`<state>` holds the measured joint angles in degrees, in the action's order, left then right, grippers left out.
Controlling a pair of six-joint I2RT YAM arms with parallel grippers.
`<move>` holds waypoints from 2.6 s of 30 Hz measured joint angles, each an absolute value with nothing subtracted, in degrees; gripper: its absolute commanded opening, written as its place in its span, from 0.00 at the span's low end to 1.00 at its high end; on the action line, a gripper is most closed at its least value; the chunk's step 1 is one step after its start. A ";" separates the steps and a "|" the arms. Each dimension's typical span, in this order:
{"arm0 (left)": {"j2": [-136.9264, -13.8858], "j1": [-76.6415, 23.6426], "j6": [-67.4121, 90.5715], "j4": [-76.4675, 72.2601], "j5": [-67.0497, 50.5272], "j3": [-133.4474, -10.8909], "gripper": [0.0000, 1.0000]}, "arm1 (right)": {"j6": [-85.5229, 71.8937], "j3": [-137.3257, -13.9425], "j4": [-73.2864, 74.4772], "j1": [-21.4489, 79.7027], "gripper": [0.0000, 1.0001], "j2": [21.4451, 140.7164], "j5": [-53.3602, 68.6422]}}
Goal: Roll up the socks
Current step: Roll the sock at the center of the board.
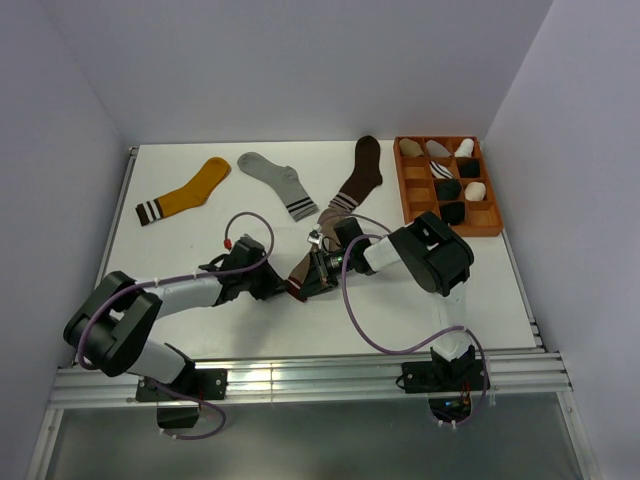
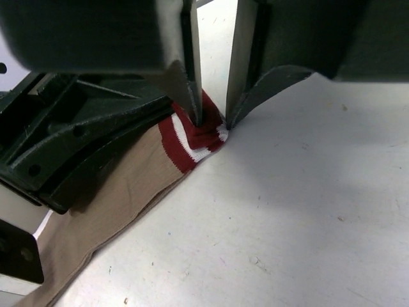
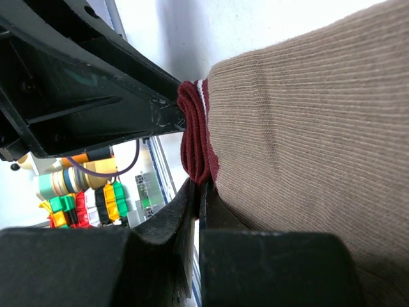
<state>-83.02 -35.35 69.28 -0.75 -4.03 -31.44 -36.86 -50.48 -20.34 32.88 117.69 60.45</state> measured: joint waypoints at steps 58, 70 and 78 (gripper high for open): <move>-89.80 -37.28 67.02 10.74 -1.37 -42.37 0.18 | -10.90 -51.00 3.14 53.80 0.41 96.82 3.81; -89.84 -37.41 66.67 11.11 -1.06 -42.61 0.18 | -9.26 -51.11 5.28 56.40 0.42 94.19 -2.42; -89.86 -37.47 66.65 11.46 -0.97 -42.76 0.18 | -8.97 -52.40 6.87 59.24 0.40 93.34 -4.69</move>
<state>-89.86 -37.47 66.65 11.46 -0.97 -42.76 -8.97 -52.40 6.87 59.24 93.34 -4.69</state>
